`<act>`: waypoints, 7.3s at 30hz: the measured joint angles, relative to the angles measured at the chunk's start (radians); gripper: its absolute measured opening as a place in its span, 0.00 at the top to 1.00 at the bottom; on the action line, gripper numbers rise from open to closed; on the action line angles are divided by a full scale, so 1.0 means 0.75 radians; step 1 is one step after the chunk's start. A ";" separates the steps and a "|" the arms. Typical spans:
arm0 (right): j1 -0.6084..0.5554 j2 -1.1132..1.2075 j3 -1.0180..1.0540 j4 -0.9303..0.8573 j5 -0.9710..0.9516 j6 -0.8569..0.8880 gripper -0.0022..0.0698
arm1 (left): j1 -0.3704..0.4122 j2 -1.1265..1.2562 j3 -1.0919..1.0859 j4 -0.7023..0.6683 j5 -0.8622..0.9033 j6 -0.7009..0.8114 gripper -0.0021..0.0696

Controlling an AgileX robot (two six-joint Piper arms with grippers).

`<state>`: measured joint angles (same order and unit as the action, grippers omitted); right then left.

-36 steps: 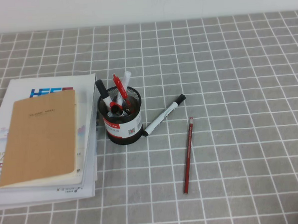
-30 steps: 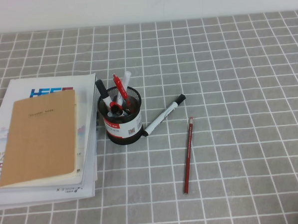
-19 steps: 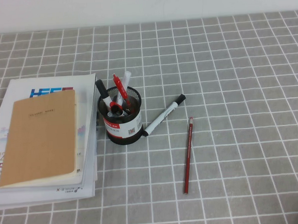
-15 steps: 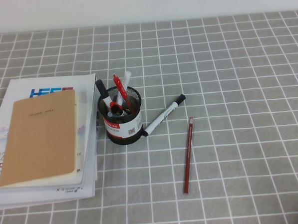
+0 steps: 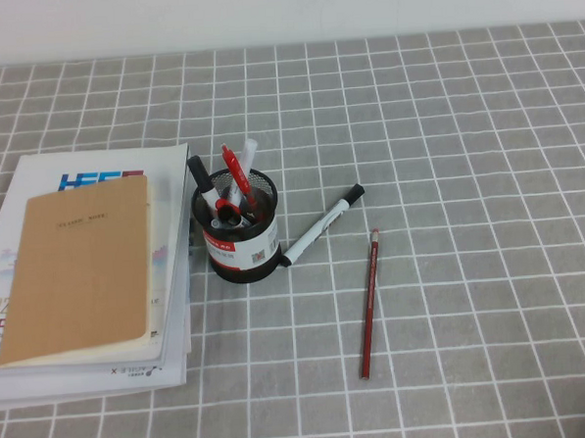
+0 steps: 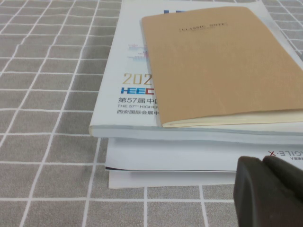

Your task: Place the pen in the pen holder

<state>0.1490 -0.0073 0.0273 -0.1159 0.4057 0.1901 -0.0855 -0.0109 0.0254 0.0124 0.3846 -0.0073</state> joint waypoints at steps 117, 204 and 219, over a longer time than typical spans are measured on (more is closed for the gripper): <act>0.777 2.851 -2.278 -0.050 0.915 1.065 0.61 | 0.000 0.000 0.000 0.002 0.000 0.000 0.98; 0.706 1.567 -0.981 -0.208 -0.987 0.135 0.99 | 0.000 0.000 0.000 0.002 0.000 0.000 0.98; 0.706 1.005 -0.620 -0.187 -0.640 0.075 0.99 | 0.000 0.000 0.000 0.002 0.000 0.000 0.98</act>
<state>0.6783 0.7465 -0.4379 -0.2561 -0.0740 0.2462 -0.0855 -0.0109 0.0254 0.0142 0.3846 -0.0073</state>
